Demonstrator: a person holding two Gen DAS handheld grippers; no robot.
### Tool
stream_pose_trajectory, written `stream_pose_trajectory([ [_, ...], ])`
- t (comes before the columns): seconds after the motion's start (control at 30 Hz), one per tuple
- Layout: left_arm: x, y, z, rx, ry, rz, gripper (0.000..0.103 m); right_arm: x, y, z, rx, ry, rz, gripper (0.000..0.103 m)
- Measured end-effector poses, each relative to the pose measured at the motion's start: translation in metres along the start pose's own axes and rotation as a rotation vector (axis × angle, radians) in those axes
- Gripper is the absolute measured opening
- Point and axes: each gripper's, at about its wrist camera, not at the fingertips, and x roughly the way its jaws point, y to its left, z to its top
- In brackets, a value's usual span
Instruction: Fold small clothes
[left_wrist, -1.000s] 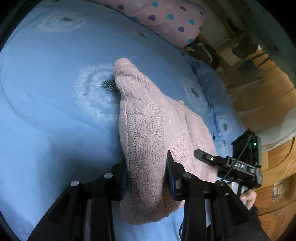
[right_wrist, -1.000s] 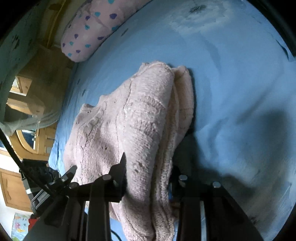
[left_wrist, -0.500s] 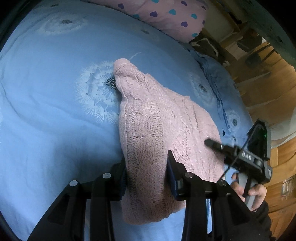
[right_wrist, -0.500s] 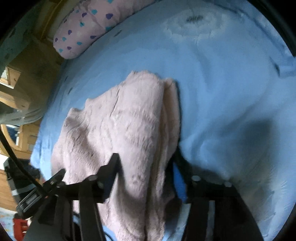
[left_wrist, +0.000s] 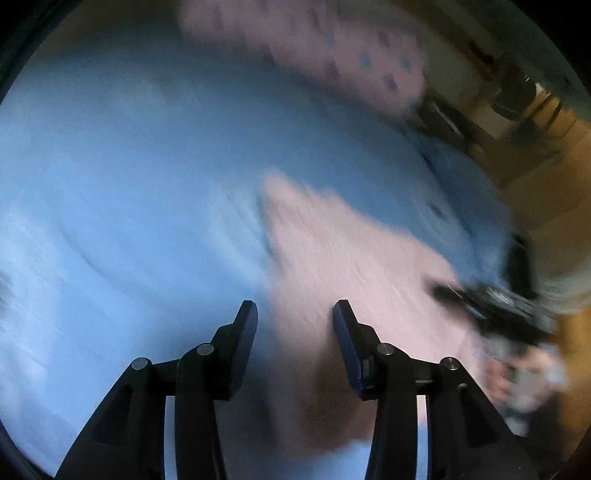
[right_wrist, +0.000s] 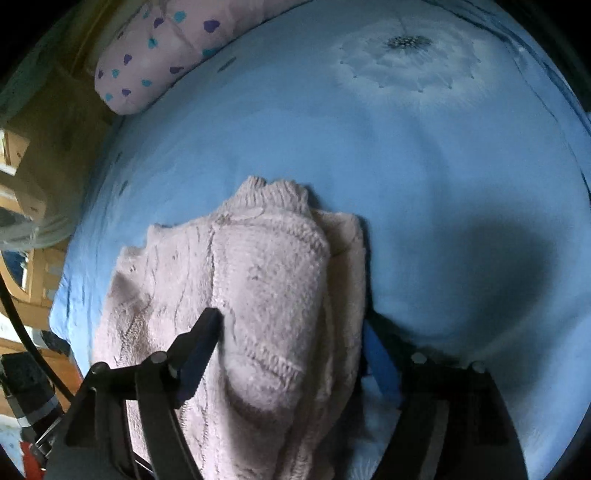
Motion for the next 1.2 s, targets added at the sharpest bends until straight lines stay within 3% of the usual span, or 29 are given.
stream_pose_trajectory([
  [0.03,-0.006,-0.001,0.002,0.02,-0.051,0.035,0.022,-0.001,0.001,0.0,-0.002,-0.001,-0.006,0.08],
  [0.07,-0.011,-0.002,0.008,0.027,-0.088,0.005,0.022,-0.002,0.002,0.0,-0.014,-0.002,-0.017,0.08],
  [0.17,-0.006,-0.007,0.013,0.031,-0.041,-0.153,0.022,-0.003,0.005,-0.006,-0.065,-0.017,-0.058,0.08],
  [0.23,0.002,-0.017,0.009,0.097,-0.018,-0.142,0.022,-0.005,0.006,-0.009,-0.088,-0.026,-0.078,0.08],
  [0.33,0.031,-0.03,-0.003,0.175,0.112,-0.082,0.013,-0.009,0.013,-0.01,-0.141,-0.065,-0.154,0.08],
  [0.4,0.037,-0.031,-0.009,0.206,0.11,-0.036,0.013,-0.017,0.025,-0.012,-0.211,-0.128,-0.272,0.08],
  [0.5,0.036,-0.033,-0.012,0.206,0.109,-0.03,0.013,-0.035,0.054,-0.019,-0.387,-0.323,-0.581,0.079],
  [0.53,0.036,-0.034,-0.013,0.21,0.107,-0.025,0.013,-0.041,0.063,-0.022,-0.425,-0.362,-0.612,0.078],
  [0.57,0.036,-0.034,-0.014,0.213,0.106,-0.021,0.013,-0.046,0.067,-0.022,-0.433,-0.366,-0.582,0.077],
  [0.7,0.037,-0.042,-0.015,0.231,0.1,-0.007,0.013,-0.047,0.08,-0.024,-0.411,-0.234,-0.257,0.077],
  [0.73,0.039,-0.041,-0.015,0.233,0.1,-0.007,0.013,-0.042,0.081,-0.025,-0.421,-0.207,-0.244,0.076],
  [0.8,0.042,-0.039,-0.012,0.234,0.102,-0.007,0.013,-0.023,0.079,-0.026,-0.478,-0.182,-0.408,0.074],
  [0.83,0.043,-0.039,-0.011,0.235,0.104,-0.01,0.013,-0.009,0.071,-0.024,-0.499,-0.182,-0.581,0.074],
  [0.87,0.043,-0.039,-0.011,0.236,0.104,-0.009,0.013,-0.006,0.062,-0.02,-0.494,-0.184,-0.591,0.084],
  [0.93,0.043,-0.04,-0.011,0.235,0.103,-0.006,0.013,-0.01,0.048,-0.008,-0.418,-0.189,-0.571,0.092],
  [1.0,0.043,-0.04,-0.011,0.241,0.101,-0.004,0.013,-0.016,0.056,-0.003,-0.424,-0.244,-0.655,0.092],
  [1.1,0.042,-0.041,-0.013,0.244,0.099,-0.002,0.013,-0.013,0.078,-0.012,-0.573,-0.384,-0.937,0.091],
  [1.2,0.041,-0.041,-0.013,0.245,0.097,0.002,0.013,-0.013,0.08,-0.013,-0.573,-0.378,-0.905,0.087],
])
